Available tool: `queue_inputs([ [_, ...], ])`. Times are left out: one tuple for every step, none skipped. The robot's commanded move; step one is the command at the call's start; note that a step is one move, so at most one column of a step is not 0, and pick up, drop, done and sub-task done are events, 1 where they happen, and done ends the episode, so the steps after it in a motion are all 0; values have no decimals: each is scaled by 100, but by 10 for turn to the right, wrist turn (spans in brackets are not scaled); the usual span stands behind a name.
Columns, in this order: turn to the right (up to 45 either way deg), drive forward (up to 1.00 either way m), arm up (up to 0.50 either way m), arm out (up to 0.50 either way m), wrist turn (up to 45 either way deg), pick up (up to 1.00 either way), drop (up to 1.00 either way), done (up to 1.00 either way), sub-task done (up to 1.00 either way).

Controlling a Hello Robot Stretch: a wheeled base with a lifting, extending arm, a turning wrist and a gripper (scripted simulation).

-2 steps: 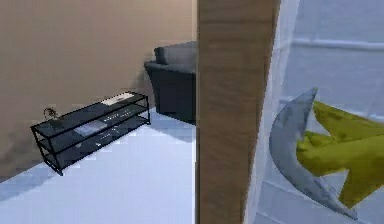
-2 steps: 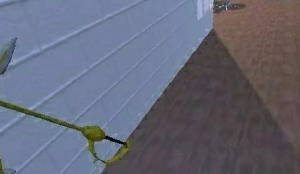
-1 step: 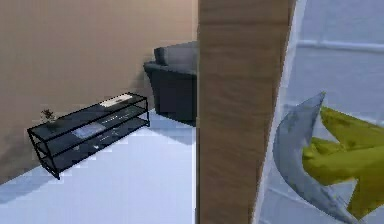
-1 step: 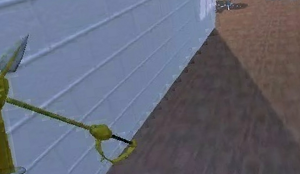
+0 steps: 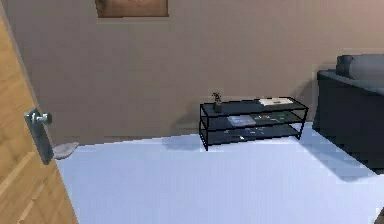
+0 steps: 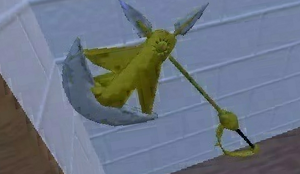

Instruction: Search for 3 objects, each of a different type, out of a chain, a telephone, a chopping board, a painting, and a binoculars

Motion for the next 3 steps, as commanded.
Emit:
queue_inputs([
  [-90, 0, 0, 0, 0, 0, 0, 0, 0],
  [0, 100, 0, 0, 0, 0, 0, 0, 0],
  [-30, 0, 0, 0, 0, 0, 0, 0, 0],
])
